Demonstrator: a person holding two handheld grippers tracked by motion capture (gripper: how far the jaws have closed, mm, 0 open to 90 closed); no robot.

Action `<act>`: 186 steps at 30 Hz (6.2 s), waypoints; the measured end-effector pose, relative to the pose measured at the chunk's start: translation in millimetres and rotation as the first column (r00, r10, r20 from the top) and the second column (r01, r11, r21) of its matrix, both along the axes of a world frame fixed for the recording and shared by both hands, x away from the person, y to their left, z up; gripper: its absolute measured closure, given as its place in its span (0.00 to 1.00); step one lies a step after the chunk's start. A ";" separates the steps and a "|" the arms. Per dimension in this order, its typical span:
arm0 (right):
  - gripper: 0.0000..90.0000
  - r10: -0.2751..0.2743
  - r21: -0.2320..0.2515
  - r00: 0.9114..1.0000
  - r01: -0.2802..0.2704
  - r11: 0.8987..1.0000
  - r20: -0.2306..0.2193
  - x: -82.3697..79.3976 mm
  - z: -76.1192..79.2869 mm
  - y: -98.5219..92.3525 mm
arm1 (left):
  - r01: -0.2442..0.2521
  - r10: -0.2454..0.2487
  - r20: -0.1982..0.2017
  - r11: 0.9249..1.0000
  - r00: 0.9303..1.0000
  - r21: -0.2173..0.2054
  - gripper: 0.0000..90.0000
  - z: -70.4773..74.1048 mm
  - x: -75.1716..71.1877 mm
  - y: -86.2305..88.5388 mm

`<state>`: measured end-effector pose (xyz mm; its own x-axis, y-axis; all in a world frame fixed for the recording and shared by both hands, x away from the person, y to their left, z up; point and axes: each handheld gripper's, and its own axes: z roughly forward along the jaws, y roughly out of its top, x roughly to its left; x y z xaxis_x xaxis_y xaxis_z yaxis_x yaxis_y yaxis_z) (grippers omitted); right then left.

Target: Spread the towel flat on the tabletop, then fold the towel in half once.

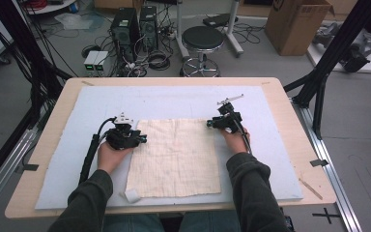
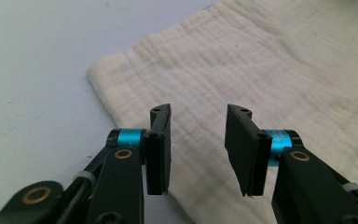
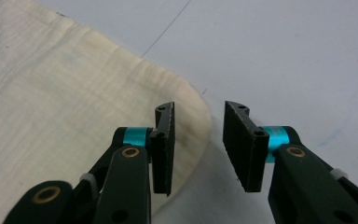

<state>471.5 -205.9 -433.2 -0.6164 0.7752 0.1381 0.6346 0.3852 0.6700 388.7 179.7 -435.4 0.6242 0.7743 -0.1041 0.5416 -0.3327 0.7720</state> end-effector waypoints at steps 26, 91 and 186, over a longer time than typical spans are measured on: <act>0.59 0.064 0.048 0.994 -0.068 0.996 0.086 -21.3 28.4 -1.4 | -0.054 0.057 0.042 0.996 0.998 -0.069 0.55 16.3 1.2 13.2; 0.57 0.026 0.034 0.999 -0.027 0.999 0.031 2.4 18.4 0.6 | -0.135 0.135 -0.036 0.991 0.990 0.011 0.57 4.3 47.9 4.7; 0.93 0.169 0.224 0.984 -0.178 0.958 0.062 -44.3 55.1 -25.1 | -0.044 0.056 0.135 0.995 0.989 -0.093 0.97 49.8 -13.7 25.2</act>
<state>427.2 -231.1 -378.1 -0.7477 0.6068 0.2698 0.5408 0.3207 0.7776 375.0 204.9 -385.6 0.5981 0.7963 -0.0908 0.4429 -0.2339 0.8655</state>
